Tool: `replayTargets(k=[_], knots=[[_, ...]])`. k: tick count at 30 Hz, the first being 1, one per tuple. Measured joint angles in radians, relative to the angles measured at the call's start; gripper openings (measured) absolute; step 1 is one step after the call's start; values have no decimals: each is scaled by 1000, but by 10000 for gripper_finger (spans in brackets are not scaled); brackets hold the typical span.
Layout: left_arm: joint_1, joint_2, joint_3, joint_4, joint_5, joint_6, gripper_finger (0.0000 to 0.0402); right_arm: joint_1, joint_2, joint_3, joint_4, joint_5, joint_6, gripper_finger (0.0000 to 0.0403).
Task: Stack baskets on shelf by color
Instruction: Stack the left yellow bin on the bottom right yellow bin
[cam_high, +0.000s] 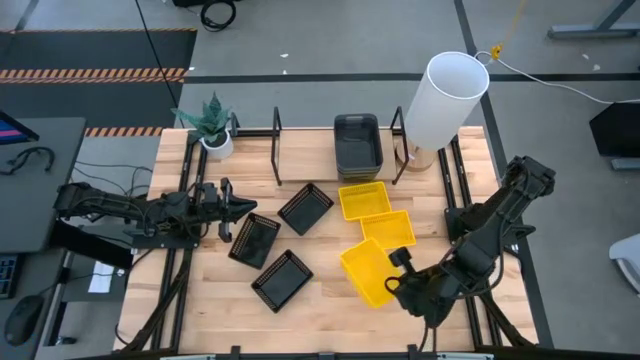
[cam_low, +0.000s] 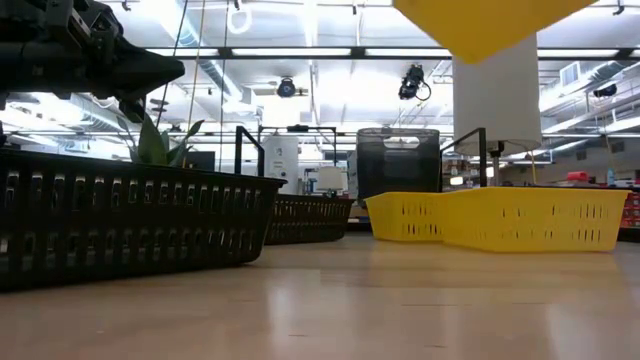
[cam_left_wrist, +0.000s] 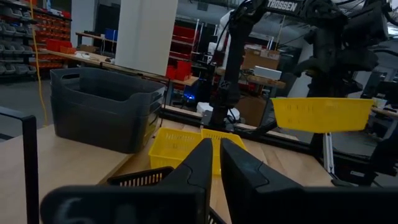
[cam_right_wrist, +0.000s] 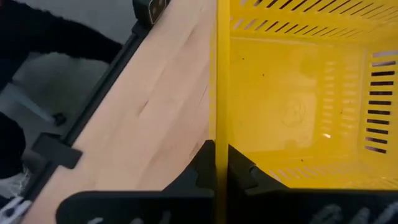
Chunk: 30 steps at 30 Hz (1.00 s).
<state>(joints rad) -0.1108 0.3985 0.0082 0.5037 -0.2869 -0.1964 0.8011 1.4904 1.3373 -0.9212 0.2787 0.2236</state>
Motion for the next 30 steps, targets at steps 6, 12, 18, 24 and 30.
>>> replayTargets(k=[6, 12, 18, 24, 30], knots=[[0, 0, 0, 0, 0, 0, 30, 59, -51, 0, -74, 20, 122, 5], [0, 0, 0, 0, 0, 0, 32, 83, -87, 0, -117, 100, 245, 5], [0, 0, 0, 0, 0, 0, 39, 71, -85, -4, -167, 93, 290, 4], [0, 0, 0, 0, 0, 0, 31, 29, -131, -122, -173, 65, 367, 4], [0, 0, 0, 0, 0, 0, 31, -5, -219, -231, -178, 40, 475, 4]])
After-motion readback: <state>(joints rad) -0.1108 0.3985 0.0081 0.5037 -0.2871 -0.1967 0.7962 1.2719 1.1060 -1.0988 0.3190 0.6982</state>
